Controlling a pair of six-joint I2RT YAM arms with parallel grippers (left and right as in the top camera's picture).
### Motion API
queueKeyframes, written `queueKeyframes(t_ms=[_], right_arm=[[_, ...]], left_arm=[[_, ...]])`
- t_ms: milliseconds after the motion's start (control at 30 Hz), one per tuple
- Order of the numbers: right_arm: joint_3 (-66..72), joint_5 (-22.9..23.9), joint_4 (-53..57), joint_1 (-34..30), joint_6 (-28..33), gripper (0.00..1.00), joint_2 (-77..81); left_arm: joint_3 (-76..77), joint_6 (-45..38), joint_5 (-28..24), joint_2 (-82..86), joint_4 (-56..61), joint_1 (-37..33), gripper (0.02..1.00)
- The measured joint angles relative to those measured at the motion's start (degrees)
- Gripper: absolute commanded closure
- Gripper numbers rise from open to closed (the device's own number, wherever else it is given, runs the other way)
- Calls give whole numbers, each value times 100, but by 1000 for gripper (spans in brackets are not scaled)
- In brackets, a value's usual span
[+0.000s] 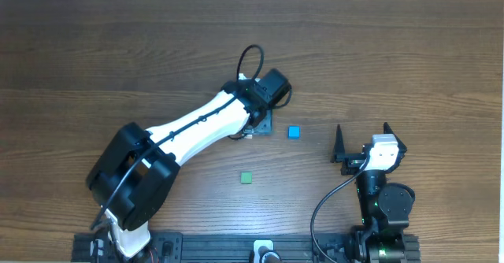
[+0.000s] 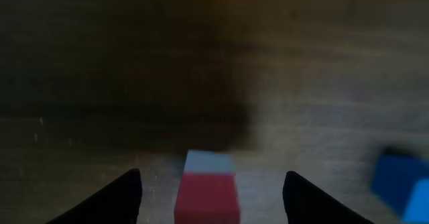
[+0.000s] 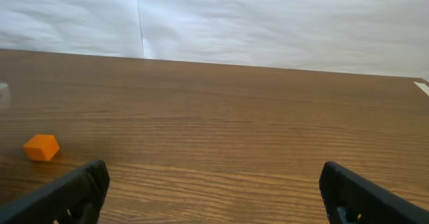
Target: Stack Cubes
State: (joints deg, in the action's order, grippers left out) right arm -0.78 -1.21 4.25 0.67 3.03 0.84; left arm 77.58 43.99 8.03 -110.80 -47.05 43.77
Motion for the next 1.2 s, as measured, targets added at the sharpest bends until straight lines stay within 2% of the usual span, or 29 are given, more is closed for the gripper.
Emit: queueKeyframes(t_ms=[367,767,967,1200], right_arm=[[0,0,0,0,0,7,0],[0,0,-2,0,0,7,0],[0,0,-2,0,2,7,0],[0,0,-2,0,0,12,0]], left_arm=[[1965,-457,105,-839,11,-704,321],[2048,-654,79,-1574,22,-933,373],[2048,-695,-13,-1681,42,-935,463],[2048,-717,-74,-1812,39,-925,656]])
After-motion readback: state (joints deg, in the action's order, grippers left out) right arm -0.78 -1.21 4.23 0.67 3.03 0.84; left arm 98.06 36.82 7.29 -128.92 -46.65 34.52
